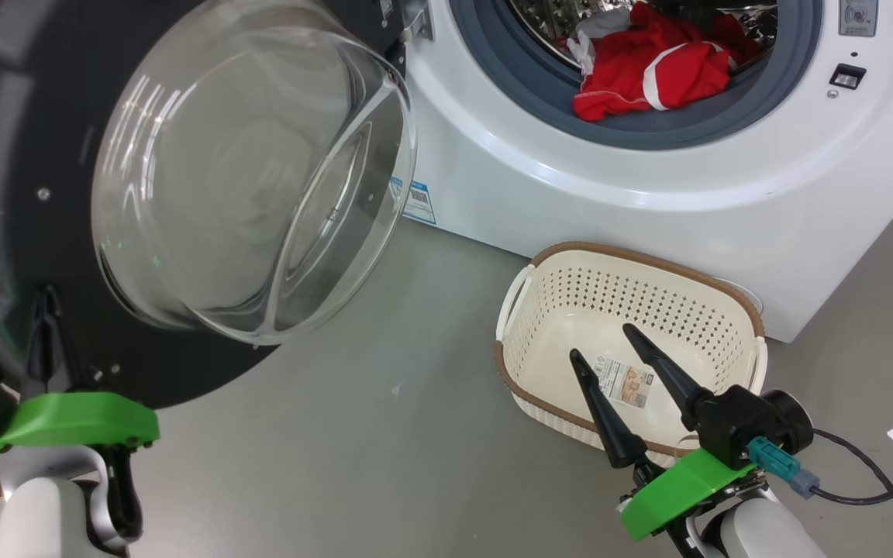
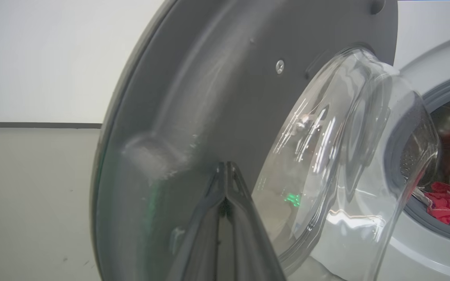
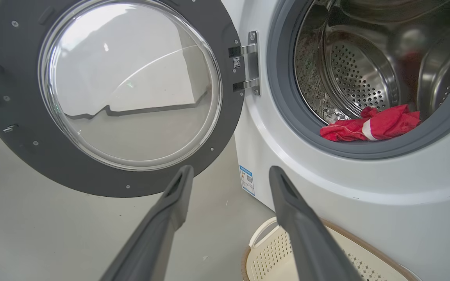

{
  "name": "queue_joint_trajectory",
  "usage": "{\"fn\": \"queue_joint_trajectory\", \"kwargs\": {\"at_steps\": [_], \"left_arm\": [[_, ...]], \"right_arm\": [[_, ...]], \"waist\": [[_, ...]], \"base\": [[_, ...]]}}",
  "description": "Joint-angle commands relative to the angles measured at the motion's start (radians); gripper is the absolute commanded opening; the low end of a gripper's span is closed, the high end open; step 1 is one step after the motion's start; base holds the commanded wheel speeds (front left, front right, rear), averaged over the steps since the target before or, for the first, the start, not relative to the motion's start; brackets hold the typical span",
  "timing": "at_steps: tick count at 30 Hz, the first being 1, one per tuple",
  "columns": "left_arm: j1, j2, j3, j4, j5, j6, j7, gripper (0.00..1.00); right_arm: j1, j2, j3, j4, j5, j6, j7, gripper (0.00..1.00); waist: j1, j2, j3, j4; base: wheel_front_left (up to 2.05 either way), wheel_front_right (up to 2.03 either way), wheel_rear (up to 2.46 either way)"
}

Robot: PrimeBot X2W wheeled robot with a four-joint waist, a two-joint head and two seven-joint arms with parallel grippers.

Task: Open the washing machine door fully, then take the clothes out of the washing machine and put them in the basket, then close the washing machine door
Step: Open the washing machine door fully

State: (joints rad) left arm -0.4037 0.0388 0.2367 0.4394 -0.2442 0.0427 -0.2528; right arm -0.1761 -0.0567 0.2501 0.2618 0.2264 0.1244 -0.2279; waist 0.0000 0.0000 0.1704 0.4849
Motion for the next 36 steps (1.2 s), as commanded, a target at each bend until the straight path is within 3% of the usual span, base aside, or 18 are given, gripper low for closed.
{"fn": "queue_joint_trajectory", "kwargs": {"at_steps": [1, 20, 29, 30, 31, 32, 36], "left_arm": [[-0.037, 0.038, 0.055, -0.001, 0.016, -0.004, -0.009, 0.00], [-0.124, 0.041, 0.167, 0.102, 0.060, -0.038, -0.009, 0.00], [-0.121, 0.032, 0.186, 0.073, 0.089, -0.066, -0.009, 0.00], [-0.118, 0.029, 0.184, 0.060, 0.091, -0.069, -0.009, 0.18], [-0.114, 0.026, 0.181, 0.043, 0.095, -0.070, -0.009, 0.44], [-0.109, 0.024, 0.177, 0.027, 0.099, -0.069, -0.009, 1.00], [-0.087, 0.016, 0.151, -0.058, 0.107, -0.068, -0.009, 1.00]], "right_arm": [[-0.031, 0.006, 0.024, -0.030, -0.014, 0.006, 0.001, 1.00], [-0.039, 0.006, 0.028, -0.046, -0.037, 0.006, 0.033, 1.00], [-0.037, 0.006, 0.016, -0.043, -0.037, 0.006, 0.039, 1.00], [-0.037, 0.006, 0.013, -0.042, -0.038, 0.006, 0.038, 1.00], [-0.036, 0.006, 0.010, -0.041, -0.039, 0.006, 0.038, 1.00], [-0.036, 0.006, 0.007, -0.040, -0.039, 0.006, 0.037, 1.00], [-0.038, 0.006, 0.005, -0.034, -0.035, 0.006, 0.030, 1.00]], "waist": [[0.0000, 0.0000, 0.003, -0.001], [0.0000, 0.0000, 0.019, -0.009], [0.0000, 0.0000, 0.011, -0.017], [0.0000, 0.0000, 0.010, -0.017], [0.0000, 0.0000, 0.008, -0.018], [0.0000, 0.0000, 0.007, -0.019], [0.0000, 0.0000, -0.003, -0.030]], "base": [[0.00, 0.00, 0.00], [0.00, 0.00, 0.00], [0.00, 0.00, 0.00], [0.00, 0.00, 0.00], [0.00, 0.00, 0.00], [0.00, 0.00, 0.00], [0.00, 0.00, 0.00]]}}
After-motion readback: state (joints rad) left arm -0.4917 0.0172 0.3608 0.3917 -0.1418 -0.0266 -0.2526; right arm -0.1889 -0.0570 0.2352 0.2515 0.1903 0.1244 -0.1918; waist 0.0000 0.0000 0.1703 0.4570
